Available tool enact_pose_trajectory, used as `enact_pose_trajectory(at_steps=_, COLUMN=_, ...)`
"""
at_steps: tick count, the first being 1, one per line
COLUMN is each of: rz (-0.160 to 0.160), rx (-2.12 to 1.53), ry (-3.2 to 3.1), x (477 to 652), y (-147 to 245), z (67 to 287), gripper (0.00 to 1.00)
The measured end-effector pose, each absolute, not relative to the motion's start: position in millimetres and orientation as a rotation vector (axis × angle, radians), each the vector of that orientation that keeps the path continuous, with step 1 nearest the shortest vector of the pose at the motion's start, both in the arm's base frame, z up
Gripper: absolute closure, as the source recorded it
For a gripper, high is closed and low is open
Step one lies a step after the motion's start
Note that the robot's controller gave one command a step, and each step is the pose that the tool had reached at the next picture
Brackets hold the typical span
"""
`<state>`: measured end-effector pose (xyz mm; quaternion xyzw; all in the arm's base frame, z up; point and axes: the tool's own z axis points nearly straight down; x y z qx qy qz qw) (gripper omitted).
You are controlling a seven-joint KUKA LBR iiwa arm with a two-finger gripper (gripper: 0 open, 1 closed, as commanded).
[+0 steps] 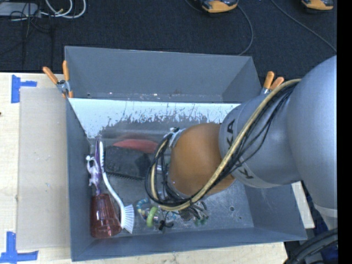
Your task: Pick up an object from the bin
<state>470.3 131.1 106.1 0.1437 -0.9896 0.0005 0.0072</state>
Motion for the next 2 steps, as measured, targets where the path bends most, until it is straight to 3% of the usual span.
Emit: enact_pose_trajectory(at_steps=2, rz=0.002, rx=0.447, ry=-3.094, x=470.5, y=131, z=140, gripper=1.00)
